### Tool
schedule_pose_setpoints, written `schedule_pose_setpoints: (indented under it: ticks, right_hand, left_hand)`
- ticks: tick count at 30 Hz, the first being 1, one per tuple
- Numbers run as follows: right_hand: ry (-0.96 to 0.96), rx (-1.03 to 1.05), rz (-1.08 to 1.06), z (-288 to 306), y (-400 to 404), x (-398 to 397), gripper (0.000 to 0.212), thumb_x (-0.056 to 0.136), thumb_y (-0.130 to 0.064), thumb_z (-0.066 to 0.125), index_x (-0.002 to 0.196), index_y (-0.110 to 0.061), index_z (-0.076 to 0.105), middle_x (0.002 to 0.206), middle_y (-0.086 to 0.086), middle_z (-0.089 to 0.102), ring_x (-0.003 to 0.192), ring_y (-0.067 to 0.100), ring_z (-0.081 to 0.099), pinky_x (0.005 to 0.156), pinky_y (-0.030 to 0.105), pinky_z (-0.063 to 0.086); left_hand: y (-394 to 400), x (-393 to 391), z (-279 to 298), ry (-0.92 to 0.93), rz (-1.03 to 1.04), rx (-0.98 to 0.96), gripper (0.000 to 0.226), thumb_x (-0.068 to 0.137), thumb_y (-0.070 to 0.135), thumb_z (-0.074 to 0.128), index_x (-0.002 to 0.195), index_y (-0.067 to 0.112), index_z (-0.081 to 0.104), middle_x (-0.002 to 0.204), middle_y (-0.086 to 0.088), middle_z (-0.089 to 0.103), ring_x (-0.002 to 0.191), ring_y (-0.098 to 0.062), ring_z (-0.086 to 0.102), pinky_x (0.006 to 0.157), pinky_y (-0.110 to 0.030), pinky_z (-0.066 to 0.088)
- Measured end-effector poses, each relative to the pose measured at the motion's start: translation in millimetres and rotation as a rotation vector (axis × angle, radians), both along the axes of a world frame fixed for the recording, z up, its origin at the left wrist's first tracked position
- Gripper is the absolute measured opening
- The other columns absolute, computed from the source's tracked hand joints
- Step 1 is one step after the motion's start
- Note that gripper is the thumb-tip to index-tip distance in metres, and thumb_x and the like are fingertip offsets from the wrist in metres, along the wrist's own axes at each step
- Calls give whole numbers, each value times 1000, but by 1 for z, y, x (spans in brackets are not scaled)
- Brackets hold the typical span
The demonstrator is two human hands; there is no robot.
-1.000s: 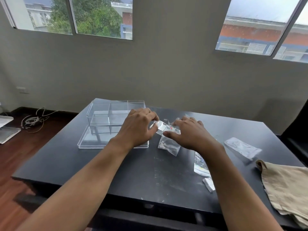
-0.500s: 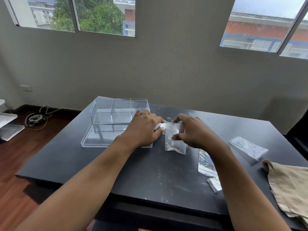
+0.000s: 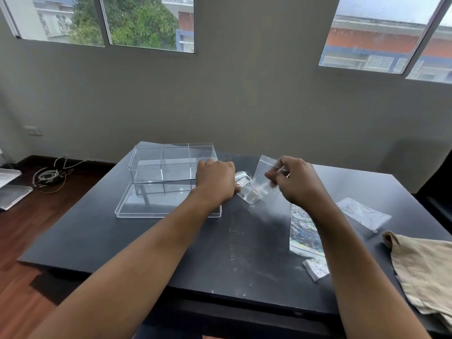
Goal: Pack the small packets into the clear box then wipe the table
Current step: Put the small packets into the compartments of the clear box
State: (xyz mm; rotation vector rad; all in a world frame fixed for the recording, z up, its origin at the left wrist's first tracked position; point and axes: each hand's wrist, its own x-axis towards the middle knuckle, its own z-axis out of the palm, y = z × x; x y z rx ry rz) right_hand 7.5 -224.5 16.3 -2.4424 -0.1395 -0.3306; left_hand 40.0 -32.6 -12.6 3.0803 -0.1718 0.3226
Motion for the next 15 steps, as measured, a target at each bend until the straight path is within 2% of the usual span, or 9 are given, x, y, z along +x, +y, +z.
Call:
schedule_pose_setpoints:
  ticks: [6,11,15]
  right_hand:
    - [-37,59,-54,-5,-2,2,12,95,-21,70,83,-21,70,75,-5,75,61,7,58,55,23,36]
    - [-114,118,-90,-4,-3,0,13,94,-24,74,87,-16,67,77,-10,72,72,6,60,61,26,39]
    - [-164,147,-103,-3,-2,-3,24,90,-29,80,86,-13,62,75,-14,68,63,-1,52,60,23,38]
  left_hand:
    - [-5,-4,-2,-73,4,-183,37,85,40,73,118,26,65,113,-2,73,116,-27,60,97,-37,37]
    - [4,-8,-1,-100,-65,-541,25,83,27,70,108,25,70,94,4,74,95,-24,67,85,-36,51]
    - [13,-11,4,-109,-97,-780,14,81,27,73,93,22,66,77,11,68,79,-16,68,74,-31,54]
